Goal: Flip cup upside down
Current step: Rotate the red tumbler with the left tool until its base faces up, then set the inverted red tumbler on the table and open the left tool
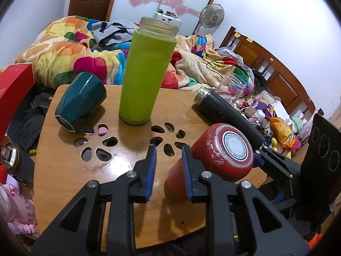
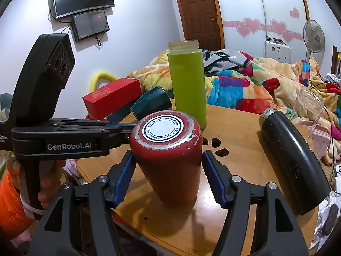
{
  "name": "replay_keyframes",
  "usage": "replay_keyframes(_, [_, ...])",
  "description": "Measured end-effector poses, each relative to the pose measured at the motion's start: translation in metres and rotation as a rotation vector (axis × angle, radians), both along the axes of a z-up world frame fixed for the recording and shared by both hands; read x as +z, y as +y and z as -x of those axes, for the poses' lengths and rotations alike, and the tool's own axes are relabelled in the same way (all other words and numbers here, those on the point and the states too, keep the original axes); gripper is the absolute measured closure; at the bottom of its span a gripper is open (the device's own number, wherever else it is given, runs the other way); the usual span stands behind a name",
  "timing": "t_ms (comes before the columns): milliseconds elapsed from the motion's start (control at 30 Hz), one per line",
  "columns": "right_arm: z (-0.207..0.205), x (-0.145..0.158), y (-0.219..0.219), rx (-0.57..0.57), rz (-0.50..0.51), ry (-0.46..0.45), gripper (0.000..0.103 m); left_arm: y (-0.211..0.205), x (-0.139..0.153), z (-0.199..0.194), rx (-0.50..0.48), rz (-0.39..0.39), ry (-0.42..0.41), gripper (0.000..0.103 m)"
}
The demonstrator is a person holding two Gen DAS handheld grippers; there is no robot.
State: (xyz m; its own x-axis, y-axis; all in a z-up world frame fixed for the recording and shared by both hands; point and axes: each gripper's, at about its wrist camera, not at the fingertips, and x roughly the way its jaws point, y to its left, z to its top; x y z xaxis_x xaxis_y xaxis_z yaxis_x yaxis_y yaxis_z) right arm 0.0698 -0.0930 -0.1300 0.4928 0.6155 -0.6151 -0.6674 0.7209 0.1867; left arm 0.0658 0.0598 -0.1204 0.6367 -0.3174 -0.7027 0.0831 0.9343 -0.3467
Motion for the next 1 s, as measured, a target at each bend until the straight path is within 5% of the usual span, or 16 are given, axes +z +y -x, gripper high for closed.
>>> replay_keyframes(300, [0.004, 0.005, -0.002, -0.009, 0.016, 0.015, 0.042, 0.006, 0.017, 0.019, 0.027, -0.060, -0.032, 0.063])
replay_keyframes(500, [0.023, 0.034, -0.022, -0.036, 0.015, -0.036, 0.024, 0.004, 0.055, 0.047, 0.051, -0.116, -0.128, 0.047])
replay_keyframes(767, [0.053, 0.094, -0.056, -0.132, -0.034, -0.148, 0.014, -0.023, 0.111, 0.100, 0.068, -0.219, -0.299, 0.005])
replay_keyframes(833, [0.062, 0.108, -0.065, -0.172, -0.052, -0.172, 0.003, -0.030, 0.123, 0.114, 0.068, -0.238, -0.338, 0.004])
replay_keyframes(1000, [0.083, 0.134, -0.084, -0.242, -0.106, -0.204, 0.000, -0.045, 0.148, 0.144, 0.089, -0.292, -0.412, 0.001])
